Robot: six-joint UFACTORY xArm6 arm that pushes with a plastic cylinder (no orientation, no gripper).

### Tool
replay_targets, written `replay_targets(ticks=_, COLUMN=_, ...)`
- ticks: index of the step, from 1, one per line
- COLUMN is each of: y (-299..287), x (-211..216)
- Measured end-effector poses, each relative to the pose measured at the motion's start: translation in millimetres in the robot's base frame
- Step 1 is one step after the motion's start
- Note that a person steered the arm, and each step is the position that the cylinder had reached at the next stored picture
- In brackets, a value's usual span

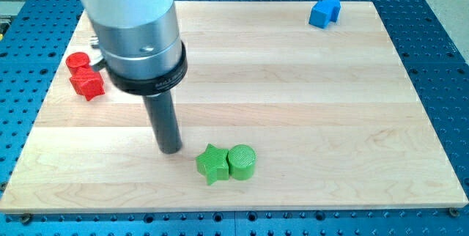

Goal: Separate the blue blocks

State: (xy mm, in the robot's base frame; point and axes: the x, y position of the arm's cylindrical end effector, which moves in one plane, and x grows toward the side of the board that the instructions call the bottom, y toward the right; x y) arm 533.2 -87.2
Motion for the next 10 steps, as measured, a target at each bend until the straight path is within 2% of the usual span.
replay_targets(ticks=3, y=41.8, x=-24.9)
replay_targets(ticks=4, y=33.5, x=-72.3)
replay_targets(ticks=5, y=36.4, x=-96.9)
replay_targets(ticks=7, y=262.2, x=-206.5)
replay_targets(ticks=8, y=346.3, x=-267.2)
replay_targets(ticks=9, y=356.4, x=-327.5)
replay_targets(ticks=10, y=308.4, x=-317.0)
